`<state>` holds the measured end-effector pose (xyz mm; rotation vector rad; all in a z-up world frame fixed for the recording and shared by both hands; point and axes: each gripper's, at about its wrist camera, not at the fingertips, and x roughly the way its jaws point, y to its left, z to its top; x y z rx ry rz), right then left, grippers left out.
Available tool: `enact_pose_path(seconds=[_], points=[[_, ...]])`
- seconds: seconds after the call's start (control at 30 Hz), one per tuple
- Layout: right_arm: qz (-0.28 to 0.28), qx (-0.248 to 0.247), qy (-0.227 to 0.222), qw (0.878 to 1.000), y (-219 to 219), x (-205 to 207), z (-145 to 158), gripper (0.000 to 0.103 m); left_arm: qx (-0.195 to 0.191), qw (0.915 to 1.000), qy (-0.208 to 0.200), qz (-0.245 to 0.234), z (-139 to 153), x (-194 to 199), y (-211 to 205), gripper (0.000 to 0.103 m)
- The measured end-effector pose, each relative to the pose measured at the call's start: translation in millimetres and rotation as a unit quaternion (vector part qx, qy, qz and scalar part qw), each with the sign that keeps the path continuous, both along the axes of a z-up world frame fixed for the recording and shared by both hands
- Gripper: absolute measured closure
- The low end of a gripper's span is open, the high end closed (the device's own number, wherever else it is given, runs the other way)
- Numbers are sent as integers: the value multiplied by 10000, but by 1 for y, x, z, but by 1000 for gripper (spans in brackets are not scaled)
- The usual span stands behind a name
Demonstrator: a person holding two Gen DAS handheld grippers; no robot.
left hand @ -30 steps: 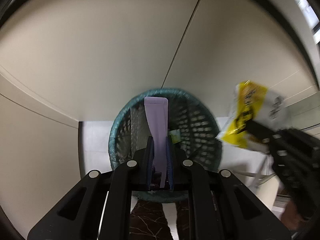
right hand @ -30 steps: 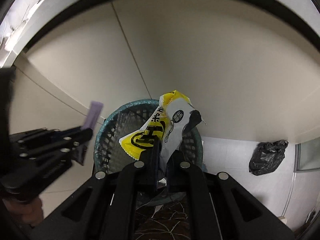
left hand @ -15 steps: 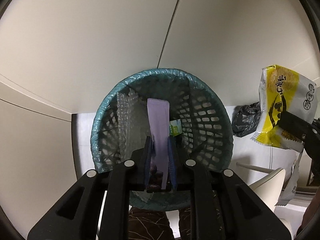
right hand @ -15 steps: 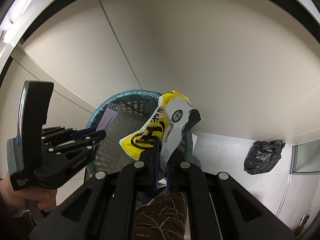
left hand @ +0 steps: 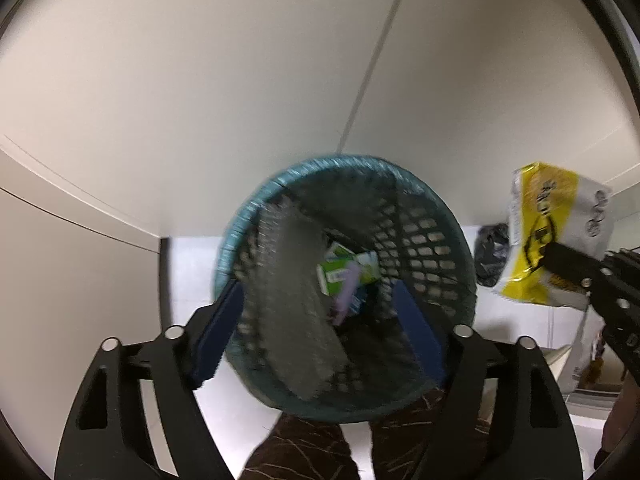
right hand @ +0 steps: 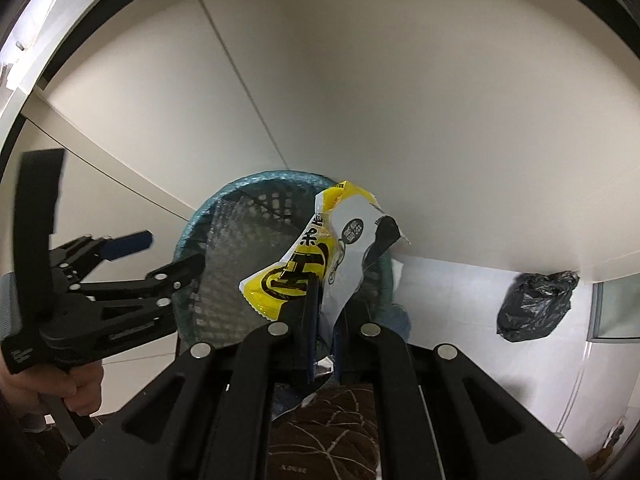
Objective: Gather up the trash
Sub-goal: 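Open both tools to drop the packet and strip into the wastebasket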
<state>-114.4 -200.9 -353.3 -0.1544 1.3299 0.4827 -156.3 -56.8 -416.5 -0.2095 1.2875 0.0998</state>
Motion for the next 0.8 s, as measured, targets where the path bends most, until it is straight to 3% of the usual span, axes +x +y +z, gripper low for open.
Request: enact_pose_path(seconds=[0.1,0.3,0.5,0.8], points=[[1,92,65,9999,8,1,-8,98,122,9998,-120,62,7,-5,11,11],[-21,204,191,9996,26,-3,-29,98,215,9994,-133,236,12,-10,32,6],[34,198,175,9996,34,-9,-32,95,197,9991,-169,344,18,-14,43,6],[25,97,110,9999,42,-15,-30,76,229,9986,-251,397,29,-22,48,6]])
